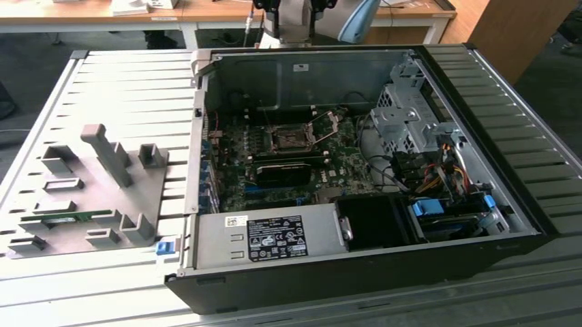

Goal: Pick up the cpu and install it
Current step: 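Pick up the cpu and move it towards the insertion slot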

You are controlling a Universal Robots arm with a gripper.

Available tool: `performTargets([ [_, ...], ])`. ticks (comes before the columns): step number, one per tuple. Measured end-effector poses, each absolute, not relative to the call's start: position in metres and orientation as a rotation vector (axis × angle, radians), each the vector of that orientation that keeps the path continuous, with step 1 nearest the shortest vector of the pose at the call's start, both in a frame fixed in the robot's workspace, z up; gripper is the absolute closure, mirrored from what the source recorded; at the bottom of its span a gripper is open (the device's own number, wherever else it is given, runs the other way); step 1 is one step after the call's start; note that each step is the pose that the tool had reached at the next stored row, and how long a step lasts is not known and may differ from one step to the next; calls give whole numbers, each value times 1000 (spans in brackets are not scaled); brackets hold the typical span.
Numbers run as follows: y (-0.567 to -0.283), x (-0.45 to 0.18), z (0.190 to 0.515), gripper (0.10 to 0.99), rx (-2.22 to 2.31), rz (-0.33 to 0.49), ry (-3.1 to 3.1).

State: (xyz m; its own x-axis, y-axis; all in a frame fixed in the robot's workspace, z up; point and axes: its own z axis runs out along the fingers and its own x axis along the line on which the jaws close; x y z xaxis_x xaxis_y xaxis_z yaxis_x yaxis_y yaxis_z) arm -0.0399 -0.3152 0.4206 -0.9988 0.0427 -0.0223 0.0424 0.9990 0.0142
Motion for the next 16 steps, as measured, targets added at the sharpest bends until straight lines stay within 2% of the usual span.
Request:
performTargets([
  [16, -315, 7, 420, 545, 66, 21, 3118],
])
